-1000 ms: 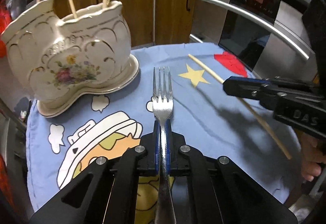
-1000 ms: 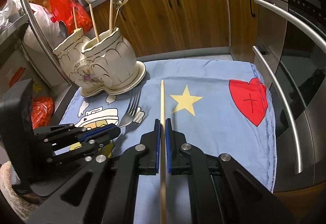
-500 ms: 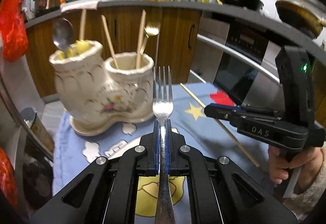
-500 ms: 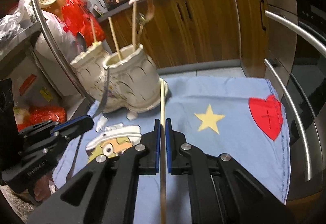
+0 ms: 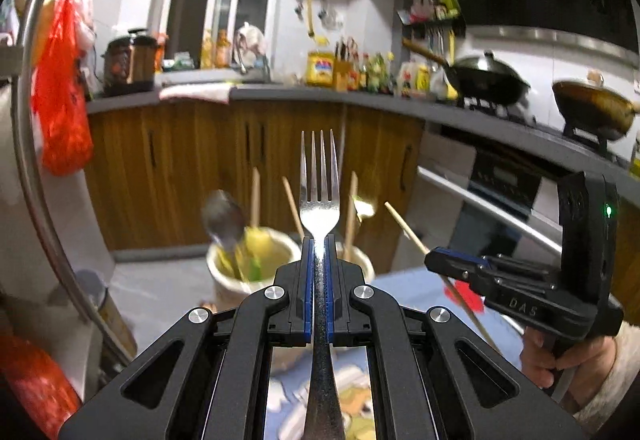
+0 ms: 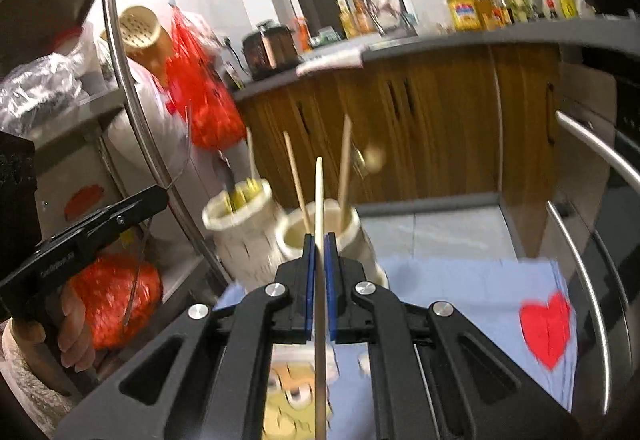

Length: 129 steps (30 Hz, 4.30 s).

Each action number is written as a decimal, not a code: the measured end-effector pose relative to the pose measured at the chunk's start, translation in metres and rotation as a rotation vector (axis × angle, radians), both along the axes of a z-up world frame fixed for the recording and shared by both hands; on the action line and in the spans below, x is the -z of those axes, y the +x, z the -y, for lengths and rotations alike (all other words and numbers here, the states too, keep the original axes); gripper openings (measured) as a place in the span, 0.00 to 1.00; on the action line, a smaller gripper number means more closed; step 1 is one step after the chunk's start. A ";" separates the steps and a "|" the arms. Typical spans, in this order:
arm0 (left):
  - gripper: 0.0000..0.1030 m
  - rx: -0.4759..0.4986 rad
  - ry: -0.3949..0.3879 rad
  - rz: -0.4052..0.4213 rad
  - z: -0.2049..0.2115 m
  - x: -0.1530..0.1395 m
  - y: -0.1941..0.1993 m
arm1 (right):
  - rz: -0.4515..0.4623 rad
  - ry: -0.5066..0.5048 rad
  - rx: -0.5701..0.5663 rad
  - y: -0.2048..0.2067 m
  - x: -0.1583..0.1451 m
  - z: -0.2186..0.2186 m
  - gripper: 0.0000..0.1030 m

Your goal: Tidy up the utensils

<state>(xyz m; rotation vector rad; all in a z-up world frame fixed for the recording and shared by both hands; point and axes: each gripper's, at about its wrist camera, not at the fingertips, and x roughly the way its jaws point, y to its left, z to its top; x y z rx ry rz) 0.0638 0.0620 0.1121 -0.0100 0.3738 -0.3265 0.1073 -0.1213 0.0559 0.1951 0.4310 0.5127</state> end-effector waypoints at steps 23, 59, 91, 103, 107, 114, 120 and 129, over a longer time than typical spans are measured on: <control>0.05 -0.045 -0.090 0.162 -0.015 0.000 0.098 | 0.202 0.166 0.029 0.106 -0.008 -0.047 0.05; 0.05 0.004 0.025 -0.051 -0.012 0.059 0.097 | 0.128 -0.051 -0.085 0.074 0.041 -0.046 0.05; 0.68 -0.079 0.022 -0.078 -0.020 0.026 0.012 | -0.028 -0.086 0.043 0.011 -0.006 -0.018 0.52; 0.90 -0.170 0.069 -0.084 -0.005 0.035 -0.054 | -0.085 -0.108 0.114 -0.057 0.010 -0.003 0.91; 0.92 -0.205 0.087 -0.054 -0.002 0.046 -0.057 | -0.077 -0.117 0.156 -0.063 0.021 0.005 0.95; 0.93 -0.247 0.097 -0.039 -0.003 0.071 -0.053 | 0.001 -0.183 0.199 -0.066 0.035 0.003 0.95; 0.93 -0.248 0.104 -0.027 0.002 0.074 -0.051 | 0.052 -0.223 0.197 -0.071 0.038 0.002 0.95; 0.93 -0.239 0.105 -0.039 0.004 0.076 -0.048 | 0.040 -0.220 0.190 -0.072 0.039 0.002 0.95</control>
